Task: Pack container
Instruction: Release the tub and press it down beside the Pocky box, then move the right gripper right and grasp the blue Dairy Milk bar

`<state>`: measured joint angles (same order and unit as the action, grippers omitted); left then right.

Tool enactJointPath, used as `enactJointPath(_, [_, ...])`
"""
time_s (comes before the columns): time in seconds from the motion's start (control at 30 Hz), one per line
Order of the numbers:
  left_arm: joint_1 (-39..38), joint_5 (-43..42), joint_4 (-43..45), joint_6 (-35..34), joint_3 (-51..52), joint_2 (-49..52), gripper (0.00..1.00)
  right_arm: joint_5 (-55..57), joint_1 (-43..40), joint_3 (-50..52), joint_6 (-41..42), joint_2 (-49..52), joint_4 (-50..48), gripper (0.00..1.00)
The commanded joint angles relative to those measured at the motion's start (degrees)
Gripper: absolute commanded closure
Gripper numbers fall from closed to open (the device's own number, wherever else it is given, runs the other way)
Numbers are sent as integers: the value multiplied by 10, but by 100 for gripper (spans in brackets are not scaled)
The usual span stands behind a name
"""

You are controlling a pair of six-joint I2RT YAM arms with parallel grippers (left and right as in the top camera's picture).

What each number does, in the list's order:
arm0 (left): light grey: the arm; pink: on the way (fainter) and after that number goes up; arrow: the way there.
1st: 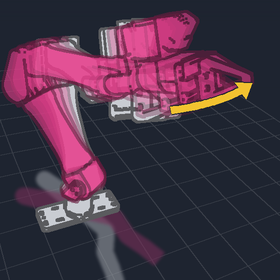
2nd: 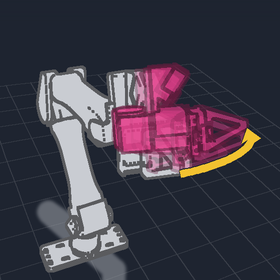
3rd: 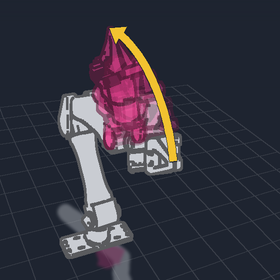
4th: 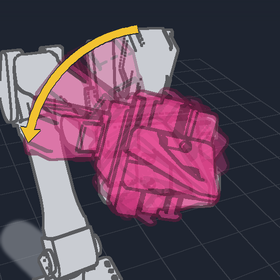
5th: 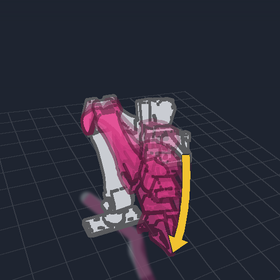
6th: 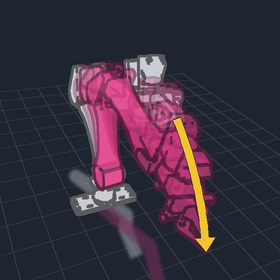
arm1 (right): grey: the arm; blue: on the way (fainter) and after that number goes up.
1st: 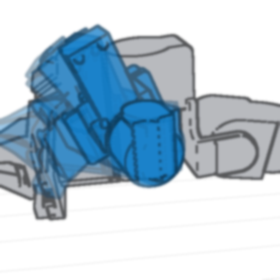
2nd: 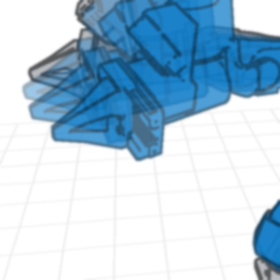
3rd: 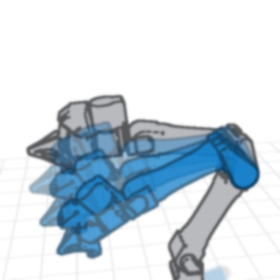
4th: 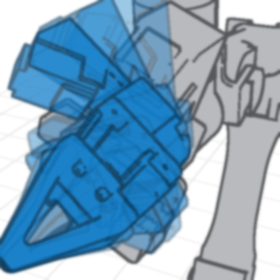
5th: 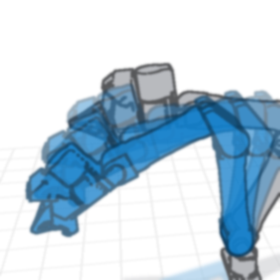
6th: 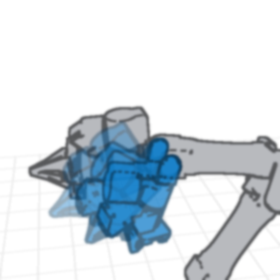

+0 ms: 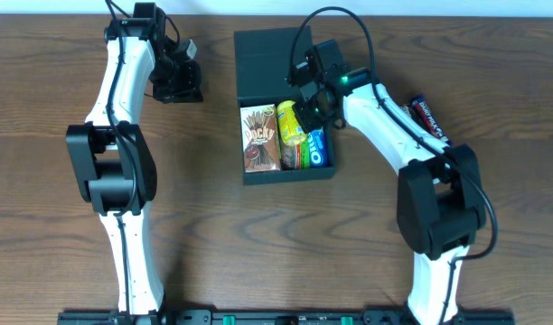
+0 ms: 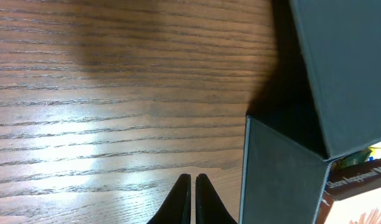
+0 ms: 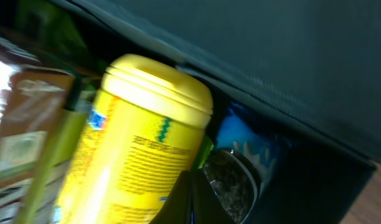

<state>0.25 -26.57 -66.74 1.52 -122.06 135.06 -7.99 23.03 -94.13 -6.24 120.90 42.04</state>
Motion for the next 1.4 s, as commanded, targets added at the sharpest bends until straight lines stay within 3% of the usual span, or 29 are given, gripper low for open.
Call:
enactJointPath(0.0, [-1,1,-1,-5,-2,2,94,-14,20,-7,8,16,0,99])
enactJointPath(0.23, [-1,2,-1,-9,-2,2,94,-14,20,-18,9,14,9,98])
enactJointPath(0.4, [-1,2,-1,-9,-2,2,94,71,-11,-127,8,-33,42,99])
enactJointPath(0.53, [-1,2,0,-9,-2,2,94,156,-66,-156,-3,-62,47,99])
enactJointPath(0.83, [-2,1,10,-25,-2,2,94,147,-254,-138,41,-60,177,99])
enactJointPath(0.97, [-7,0,34,-35,-2,2,94,99,-295,-107,-19,-58,179,99])
enactJointPath(1.0, [-8,0,37,-35,-2,2,94,99,-299,-95,-49,-55,177,98])
enactJointPath(1.07, [-9,0,40,-35,-2,2,94,101,-303,-71,-90,-54,168,80])
enactJointPath(1.17, [-10,0,40,-35,-2,2,94,101,-313,-30,-121,-54,139,67])
enactJointPath(1.37, [-10,0,40,-35,-2,2,94,96,-352,38,-139,-54,101,56])
